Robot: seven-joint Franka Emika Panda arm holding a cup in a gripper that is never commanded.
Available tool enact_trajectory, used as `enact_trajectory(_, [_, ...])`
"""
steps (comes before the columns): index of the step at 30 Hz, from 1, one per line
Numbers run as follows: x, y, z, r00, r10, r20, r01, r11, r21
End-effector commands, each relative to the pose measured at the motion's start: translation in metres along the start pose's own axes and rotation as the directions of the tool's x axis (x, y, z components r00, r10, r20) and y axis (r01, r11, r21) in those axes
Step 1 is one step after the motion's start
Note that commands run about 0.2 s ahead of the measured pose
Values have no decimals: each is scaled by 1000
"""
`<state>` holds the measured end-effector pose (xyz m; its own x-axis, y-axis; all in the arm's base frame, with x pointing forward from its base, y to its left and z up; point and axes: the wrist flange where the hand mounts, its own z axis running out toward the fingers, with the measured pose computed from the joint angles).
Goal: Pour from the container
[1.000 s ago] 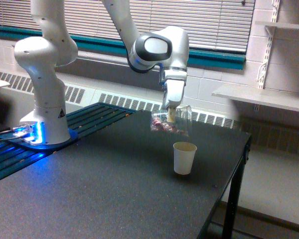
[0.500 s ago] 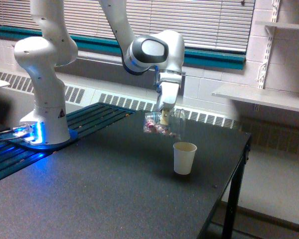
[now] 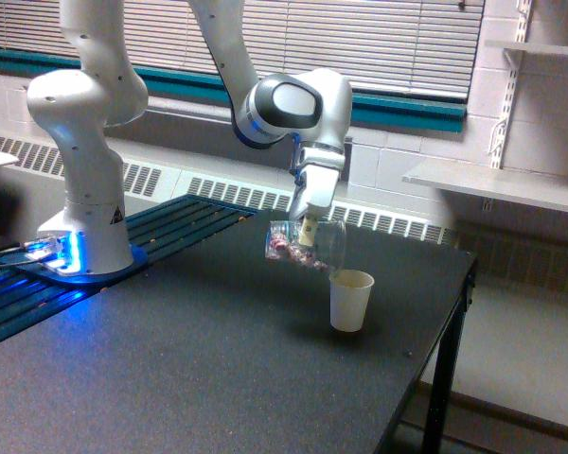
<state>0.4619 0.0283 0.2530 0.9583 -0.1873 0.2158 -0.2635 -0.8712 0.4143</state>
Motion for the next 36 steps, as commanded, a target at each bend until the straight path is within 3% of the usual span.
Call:
enact_trajectory(1, [4, -13, -4, 999, -45, -13, 45, 999, -18])
enact_trajectory(16, [11, -30, -10, 992, -122, -13, 121, 990, -75])
enact_trajectory(36, [15, -24, -15, 991, -134, -25, 132, 988, -86])
